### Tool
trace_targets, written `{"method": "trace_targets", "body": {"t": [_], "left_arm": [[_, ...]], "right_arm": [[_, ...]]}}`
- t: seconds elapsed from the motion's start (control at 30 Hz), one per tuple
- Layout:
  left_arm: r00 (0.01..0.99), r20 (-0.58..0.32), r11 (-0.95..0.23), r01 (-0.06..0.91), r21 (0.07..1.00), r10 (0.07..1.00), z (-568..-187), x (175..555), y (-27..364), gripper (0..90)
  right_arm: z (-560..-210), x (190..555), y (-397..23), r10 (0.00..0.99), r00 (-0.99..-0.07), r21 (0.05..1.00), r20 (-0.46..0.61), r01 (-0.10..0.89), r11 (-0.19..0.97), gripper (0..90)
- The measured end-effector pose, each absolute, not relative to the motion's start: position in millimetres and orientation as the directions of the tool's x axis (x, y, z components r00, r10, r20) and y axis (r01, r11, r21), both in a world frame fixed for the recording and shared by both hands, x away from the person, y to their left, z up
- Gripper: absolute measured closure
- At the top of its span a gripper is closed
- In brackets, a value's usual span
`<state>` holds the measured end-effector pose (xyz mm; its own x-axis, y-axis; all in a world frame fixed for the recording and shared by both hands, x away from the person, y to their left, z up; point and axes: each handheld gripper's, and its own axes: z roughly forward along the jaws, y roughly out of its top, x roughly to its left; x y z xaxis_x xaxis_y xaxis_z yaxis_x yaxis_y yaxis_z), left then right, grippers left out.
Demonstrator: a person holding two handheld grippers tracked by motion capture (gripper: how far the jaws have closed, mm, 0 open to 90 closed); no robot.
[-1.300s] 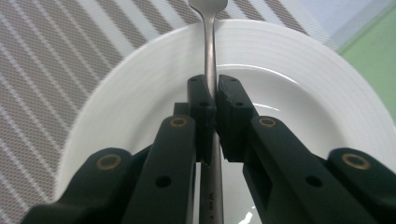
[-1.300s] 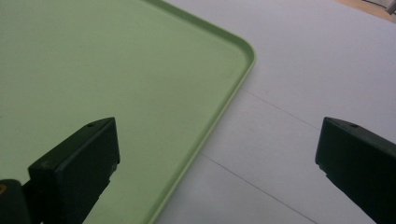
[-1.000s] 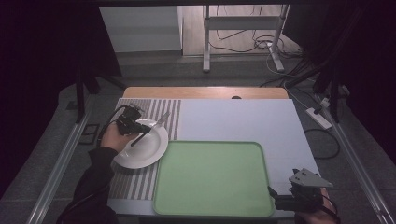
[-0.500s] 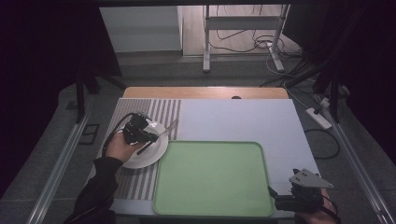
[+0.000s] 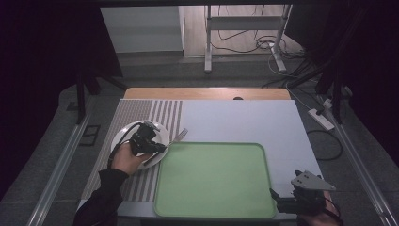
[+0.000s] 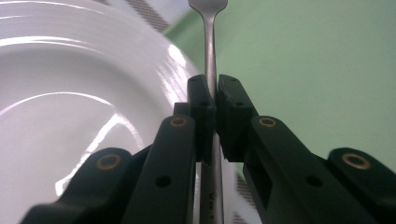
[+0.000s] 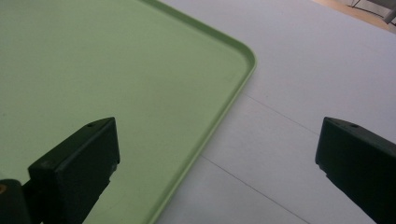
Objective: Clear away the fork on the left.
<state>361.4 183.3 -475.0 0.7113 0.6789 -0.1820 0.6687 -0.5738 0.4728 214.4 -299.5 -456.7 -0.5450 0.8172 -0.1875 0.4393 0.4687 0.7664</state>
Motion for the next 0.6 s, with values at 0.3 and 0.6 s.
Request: {"method": "trace_targets", "body": {"t": [0.3,0.6], "left_arm": [[0.727,-0.204,-0.587,0.661,0.467,0.656,-480.8,339.6,156.9,84.3],[0.750,-0.197,-0.624,0.642,0.445,0.631,-486.6,316.9,130.1,84.3]], "right_arm": [[-456.8,213.8,-299.1,0.815,-0.547,0.767,-0.192,0.434,0.472,0.0],[-456.8,213.6,-298.6,0.812,-0.549,0.765,-0.196,0.432,0.477,0.0]]}}
